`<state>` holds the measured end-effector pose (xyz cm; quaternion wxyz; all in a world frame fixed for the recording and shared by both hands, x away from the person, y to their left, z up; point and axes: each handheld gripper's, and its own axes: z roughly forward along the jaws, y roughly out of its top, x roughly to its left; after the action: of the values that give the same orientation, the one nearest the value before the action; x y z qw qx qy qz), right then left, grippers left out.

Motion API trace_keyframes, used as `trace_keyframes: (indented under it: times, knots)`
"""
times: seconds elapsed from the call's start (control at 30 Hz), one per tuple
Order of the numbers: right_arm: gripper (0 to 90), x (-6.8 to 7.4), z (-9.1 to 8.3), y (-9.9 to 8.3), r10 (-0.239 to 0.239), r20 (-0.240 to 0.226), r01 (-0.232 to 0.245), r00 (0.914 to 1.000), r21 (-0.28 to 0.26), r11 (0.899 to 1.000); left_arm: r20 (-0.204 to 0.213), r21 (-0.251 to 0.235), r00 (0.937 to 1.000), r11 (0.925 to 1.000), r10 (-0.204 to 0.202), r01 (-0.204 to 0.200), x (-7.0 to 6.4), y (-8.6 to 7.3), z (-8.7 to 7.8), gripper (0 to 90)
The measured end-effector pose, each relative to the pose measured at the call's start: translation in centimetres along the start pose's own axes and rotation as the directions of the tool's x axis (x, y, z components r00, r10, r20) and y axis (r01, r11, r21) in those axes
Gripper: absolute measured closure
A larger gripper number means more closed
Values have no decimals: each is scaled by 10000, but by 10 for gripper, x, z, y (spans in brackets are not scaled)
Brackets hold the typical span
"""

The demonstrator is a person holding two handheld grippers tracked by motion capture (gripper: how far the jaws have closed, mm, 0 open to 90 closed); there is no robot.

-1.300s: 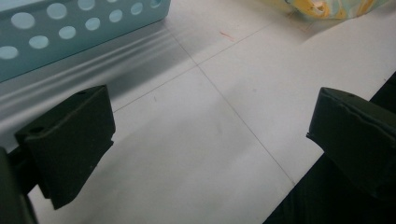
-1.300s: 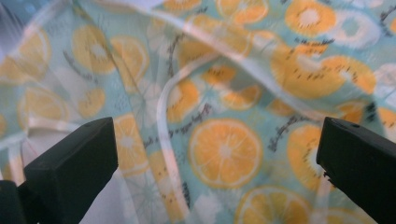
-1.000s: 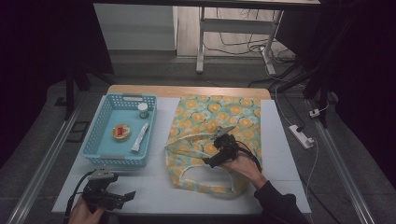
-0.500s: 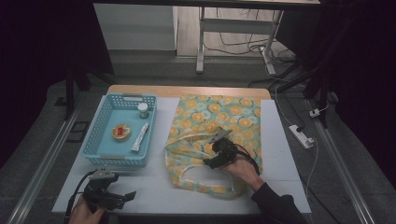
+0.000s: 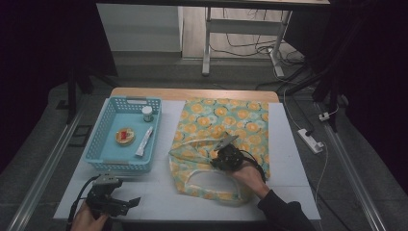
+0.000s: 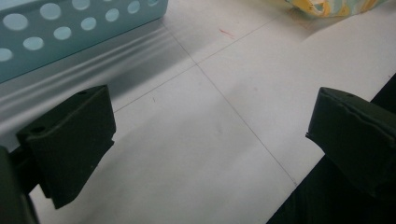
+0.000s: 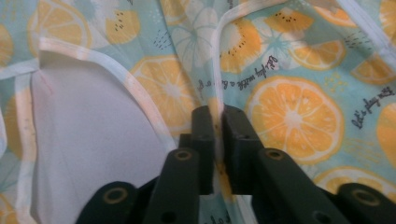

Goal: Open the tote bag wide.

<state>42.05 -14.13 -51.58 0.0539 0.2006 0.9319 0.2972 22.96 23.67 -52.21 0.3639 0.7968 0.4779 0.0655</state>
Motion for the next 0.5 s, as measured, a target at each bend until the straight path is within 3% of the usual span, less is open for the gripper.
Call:
trace_keyframes:
  times: [0.2, 0.5]
  knots:
    - [881, -5, -3, 1, 329, -249, -330, 9991, -37, 9994, 10, 3, 10000, 10000, 6, -6, 0, 0, 0, 12]
    - [893, -9, -19, 7, 287, 167, -271, 9994, -899, 9956, 8, 13, 10000, 10000, -2, 2, 0, 0, 0, 12]
